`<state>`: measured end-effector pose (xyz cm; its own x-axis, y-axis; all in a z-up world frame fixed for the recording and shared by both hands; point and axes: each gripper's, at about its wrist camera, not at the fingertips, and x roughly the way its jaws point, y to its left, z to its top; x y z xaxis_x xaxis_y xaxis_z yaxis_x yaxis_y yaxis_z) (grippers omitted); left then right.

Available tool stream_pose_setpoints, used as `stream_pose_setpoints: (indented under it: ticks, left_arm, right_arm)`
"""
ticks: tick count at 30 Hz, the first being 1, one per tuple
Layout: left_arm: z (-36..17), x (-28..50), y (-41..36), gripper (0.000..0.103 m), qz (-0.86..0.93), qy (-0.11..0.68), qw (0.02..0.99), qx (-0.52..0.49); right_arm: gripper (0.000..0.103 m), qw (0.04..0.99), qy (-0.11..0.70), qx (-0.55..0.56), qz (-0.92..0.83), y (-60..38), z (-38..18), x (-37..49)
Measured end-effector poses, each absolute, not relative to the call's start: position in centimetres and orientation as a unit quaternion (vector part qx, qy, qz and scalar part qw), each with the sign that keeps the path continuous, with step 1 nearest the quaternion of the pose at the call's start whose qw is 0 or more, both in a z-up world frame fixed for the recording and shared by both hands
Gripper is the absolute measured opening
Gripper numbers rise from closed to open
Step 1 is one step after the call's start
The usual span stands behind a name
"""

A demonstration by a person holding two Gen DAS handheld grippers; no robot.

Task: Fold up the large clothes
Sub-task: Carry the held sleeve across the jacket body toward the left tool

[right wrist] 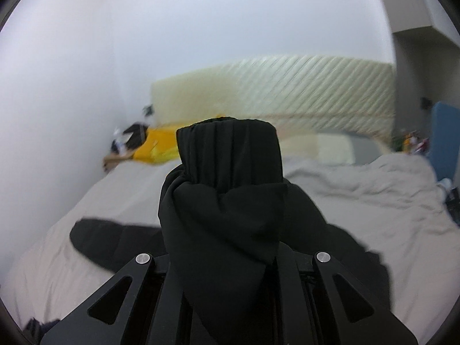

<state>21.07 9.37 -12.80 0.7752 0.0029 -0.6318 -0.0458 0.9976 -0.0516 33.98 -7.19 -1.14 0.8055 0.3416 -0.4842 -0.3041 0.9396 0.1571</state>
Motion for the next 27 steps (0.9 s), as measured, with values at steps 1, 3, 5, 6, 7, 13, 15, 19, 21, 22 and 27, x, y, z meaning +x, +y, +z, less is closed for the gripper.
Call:
stream_pose_setpoints:
  ticks: [1, 3, 5, 6, 7, 13, 15, 19, 21, 22, 27]
  left_arm:
    - [-12.9, 21.2, 9.8, 0.103, 0.021, 0.334, 0.942, -0.028]
    - [-13.3, 21.5, 10.3, 0.103, 0.032, 0.337, 0.941, -0.028]
    - [-13.8, 21.9, 10.8, 0.103, 0.029, 0.343, 0.938, -0.042]
    - [-14.1, 22.1, 10.8, 0.103, 0.027, 0.346, 0.937, -0.043]
    - [-14.3, 22.3, 10.8, 0.103, 0.028, 0.349, 0.936, -0.04]
    - [-15.6, 23.3, 10.8, 0.103, 0.035, 0.358, 0.932, -0.035]
    - [-16.0, 23.6, 10.8, 0.103, 0.037, 0.362, 0.931, -0.033]
    - [-16.6, 24.1, 10.9, 0.103, 0.036, 0.37, 0.927, -0.037]
    - [-16.8, 24.3, 10.9, 0.103, 0.037, 0.373, 0.927, -0.035]
    - [-16.8, 24.4, 10.9, 0.103, 0.039, 0.373, 0.926, -0.032]
    - [-16.1, 24.4, 10.7, 0.103, 0.04, 0.375, 0.926, -0.031]
  right_arm:
    - [0.009, 0.945, 0.272, 0.031, 0.179, -5.9, -2.5, 34.3]
    - [0.009, 0.938, 0.289, 0.02, 0.189, -3.3, -4.7, 34.9]
    - [0.009, 0.932, 0.304, 0.013, 0.198, -1.5, -6.8, 35.1]
    - [0.009, 0.927, 0.315, 0.012, 0.204, -0.5, -8.0, 35.4]
    - [0.009, 0.921, 0.329, 0.012, 0.209, 0.3, -9.6, 35.7]
    - [0.009, 0.902, 0.371, -0.006, 0.218, 2.2, -15.9, 36.0]
    - [0.009, 0.898, 0.382, -0.019, 0.219, 3.2, -17.5, 36.0]
    - [0.009, 0.889, 0.4, -0.034, 0.218, 3.9, -20.5, 35.8]
    - [0.009, 0.889, 0.402, -0.031, 0.219, 3.6, -20.6, 35.9]
    - [0.01, 0.889, 0.402, -0.027, 0.219, 3.5, -20.4, 35.9]
    - [0.024, 0.883, 0.412, -0.025, 0.223, 3.2, -18.9, 35.3]
